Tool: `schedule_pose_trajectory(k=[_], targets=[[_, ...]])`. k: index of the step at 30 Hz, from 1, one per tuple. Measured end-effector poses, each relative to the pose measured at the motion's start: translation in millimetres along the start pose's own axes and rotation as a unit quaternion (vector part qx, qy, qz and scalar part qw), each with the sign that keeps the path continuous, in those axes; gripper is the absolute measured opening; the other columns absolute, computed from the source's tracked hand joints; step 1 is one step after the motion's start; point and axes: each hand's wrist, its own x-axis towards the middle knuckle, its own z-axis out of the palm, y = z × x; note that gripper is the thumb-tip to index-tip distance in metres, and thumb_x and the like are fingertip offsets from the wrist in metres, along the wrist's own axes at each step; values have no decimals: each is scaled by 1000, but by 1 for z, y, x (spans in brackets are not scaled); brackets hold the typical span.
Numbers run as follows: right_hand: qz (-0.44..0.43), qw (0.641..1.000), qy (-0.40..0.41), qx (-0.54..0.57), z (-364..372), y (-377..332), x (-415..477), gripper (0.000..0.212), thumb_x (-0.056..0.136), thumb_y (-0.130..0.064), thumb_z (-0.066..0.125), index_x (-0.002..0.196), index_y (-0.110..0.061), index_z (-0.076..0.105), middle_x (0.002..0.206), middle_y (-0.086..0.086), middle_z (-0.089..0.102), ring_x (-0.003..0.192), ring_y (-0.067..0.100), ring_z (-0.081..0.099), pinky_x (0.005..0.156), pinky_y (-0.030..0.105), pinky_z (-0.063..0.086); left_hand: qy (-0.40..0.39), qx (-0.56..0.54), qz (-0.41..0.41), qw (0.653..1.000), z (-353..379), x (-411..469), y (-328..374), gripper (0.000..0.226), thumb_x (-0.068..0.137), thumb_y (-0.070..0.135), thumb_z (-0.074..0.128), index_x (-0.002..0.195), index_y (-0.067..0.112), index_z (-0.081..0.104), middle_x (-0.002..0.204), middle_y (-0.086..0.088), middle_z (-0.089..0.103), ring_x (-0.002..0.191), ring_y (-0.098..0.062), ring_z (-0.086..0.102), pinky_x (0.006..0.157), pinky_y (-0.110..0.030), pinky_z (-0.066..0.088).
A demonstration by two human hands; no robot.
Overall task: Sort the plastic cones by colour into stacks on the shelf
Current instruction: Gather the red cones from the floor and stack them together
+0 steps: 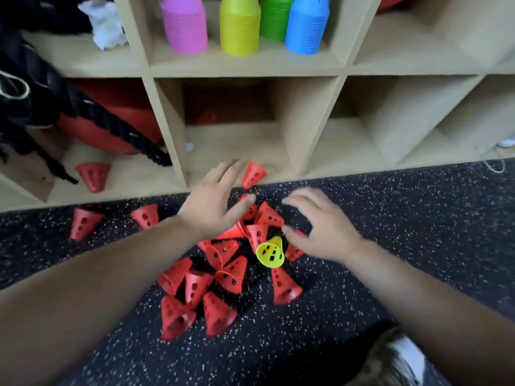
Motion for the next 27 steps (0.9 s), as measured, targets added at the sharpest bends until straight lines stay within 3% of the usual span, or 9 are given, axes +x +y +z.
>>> schedule_pose_trajectory(k=[3, 6, 9, 12, 15, 20, 23, 25, 27], targets=[[12, 991, -122, -54, 52, 0, -23, 49, 88, -46, 62, 130, -21, 56, 125, -5, 51, 116, 14, 44, 101, 36, 46, -50, -14, -58, 997, 36, -38, -10, 73, 95, 56, 43, 154, 14, 33, 153, -7, 40, 139, -23, 38, 116, -31, 27], [97, 983, -145, -54, 89, 0, -36, 40, 95, -41, 58, 129, -20, 57, 128, -3, 52, 120, 18, 44, 98, 38, 46, -83, -23, -94, 992, 62, -66, -18, 76, 92, 62, 37, 154, 17, 31, 154, -4, 39, 141, -22, 37, 119, -37, 29], [192, 976, -95, -31, 110, 2, -37, 32, 95, -35, 60, 124, -20, 57, 125, -2, 54, 120, 20, 48, 88, 35, 50, -53, -56, -135, 988, 66, -77, -16, 67, 98, 51, 49, 154, 20, 31, 154, 0, 39, 142, -13, 28, 112, -24, 23], [249, 968, -28, 13, 119, 3, -31, 22, 95, -23, 60, 116, -19, 57, 113, -2, 61, 106, 21, 58, 74, 30, 44, -34, -71, -167, 983, 65, -80, -18, 66, 98, 47, 51, 156, 23, 27, 155, 1, 38, 145, -15, 27, 111, -25, 24], [276, 959, 10, 59, 118, 4, -27, 28, 91, -12, 60, 119, -16, 61, 103, -1, 63, 92, 19, 62, 74, 29, 47, -21, -78, -174, 981, 62, -75, -21, 67, 97, 45, 54, 155, 23, 28, 151, 4, 40, 140, -13, 36, 110, -26, 29], [172, 960, 190, 113, 89, -8, -4, 21, 75, 2, 71, 91, -11, 72, 77, -8, 50, 63, 8, 49, 60, 20, 46, -3, -115, -172, 978, 55, -58, -23, 58, 98, 47, 52, 148, 21, 43, 145, 7, 50, 134, -9, 46, 107, -23, 36], [99, 949, 260, 152, 56, -31, 21, 18, 79, 4, 70, 91, -8, 74, 79, -3, 54, 64, 12, 55, 57, 26, 50, 22, -269, -261, 927, 45, -37, -13, 35, 99, 47, 53, 121, 22, 66, 110, 9, 72, 107, -10, 66, 93, -22, 49], [41, 948, 278, 151, 36, -45, 33, 18, 81, 4, 70, 96, -6, 75, 84, 0, 61, 65, 14, 59, 59, 28, 52, 18, -431, -315, 845, 30, -21, -2, 33, 101, 47, 50, 105, 23, 72, 96, 5, 77, 97, -15, 72, 90, -31, 56], [-9, 947, 290, 138, 19, -56, 39, 16, 83, 3, 72, 97, -4, 76, 89, 4, 65, 66, 15, 62, 62, 28, 54, 3, -535, -333, 777, 11, -8, 7, 39, 101, 47, 50, 103, 16, 74, 99, -3, 78, 98, -21, 73, 91, -41, 57]])
